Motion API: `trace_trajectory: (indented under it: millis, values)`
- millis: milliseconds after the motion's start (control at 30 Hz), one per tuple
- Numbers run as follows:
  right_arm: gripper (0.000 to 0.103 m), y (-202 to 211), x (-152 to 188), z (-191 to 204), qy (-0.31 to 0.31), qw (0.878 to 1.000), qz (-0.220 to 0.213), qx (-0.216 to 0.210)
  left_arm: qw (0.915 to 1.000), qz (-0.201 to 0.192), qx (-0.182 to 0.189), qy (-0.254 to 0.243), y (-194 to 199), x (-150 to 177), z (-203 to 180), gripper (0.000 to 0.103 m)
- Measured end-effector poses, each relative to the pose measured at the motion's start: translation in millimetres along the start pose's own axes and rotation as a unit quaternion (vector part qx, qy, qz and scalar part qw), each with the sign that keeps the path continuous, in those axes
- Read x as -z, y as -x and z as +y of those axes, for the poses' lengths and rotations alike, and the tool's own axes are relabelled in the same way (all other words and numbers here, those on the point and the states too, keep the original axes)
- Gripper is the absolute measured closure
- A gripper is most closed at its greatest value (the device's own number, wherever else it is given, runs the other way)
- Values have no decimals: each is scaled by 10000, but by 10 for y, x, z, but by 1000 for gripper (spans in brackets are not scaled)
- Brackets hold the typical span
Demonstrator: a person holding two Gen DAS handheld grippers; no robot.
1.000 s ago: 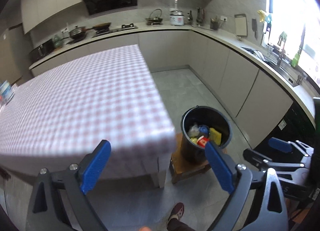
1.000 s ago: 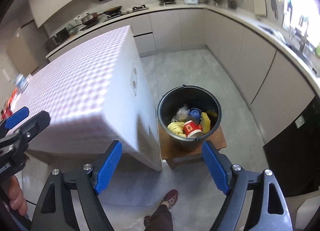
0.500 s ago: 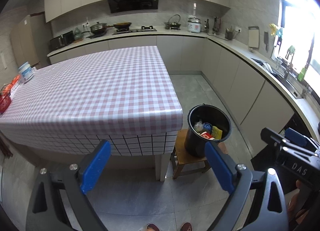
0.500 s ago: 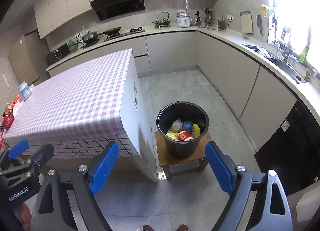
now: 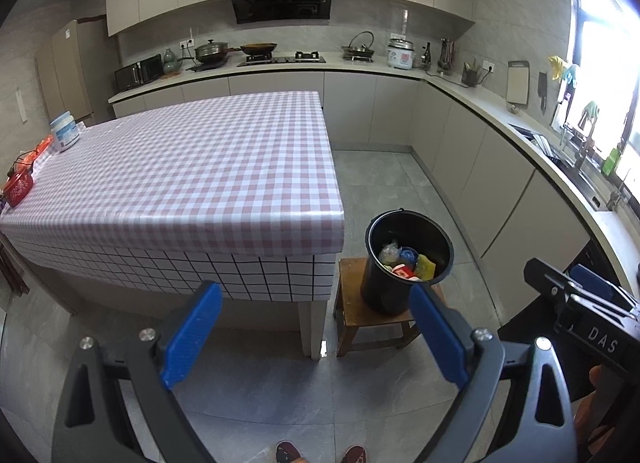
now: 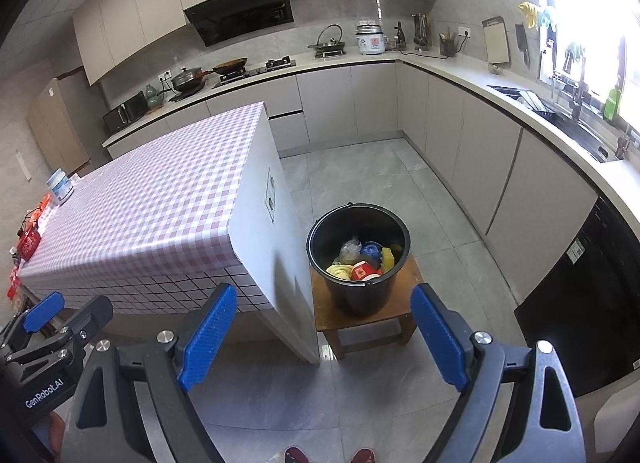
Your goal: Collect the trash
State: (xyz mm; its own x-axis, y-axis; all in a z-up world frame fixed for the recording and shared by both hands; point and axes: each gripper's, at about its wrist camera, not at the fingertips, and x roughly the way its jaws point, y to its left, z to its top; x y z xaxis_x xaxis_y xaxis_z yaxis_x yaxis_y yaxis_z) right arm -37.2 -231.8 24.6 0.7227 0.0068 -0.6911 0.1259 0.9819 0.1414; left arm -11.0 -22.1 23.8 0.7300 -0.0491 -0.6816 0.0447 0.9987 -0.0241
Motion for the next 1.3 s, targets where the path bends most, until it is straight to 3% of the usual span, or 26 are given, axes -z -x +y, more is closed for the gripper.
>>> trace_trajectory:
  millis: [1300]
  values:
    - [13,-98,28,121,76,9999,66,-22,9999,-2,-139,23,-3,-40,31,7]
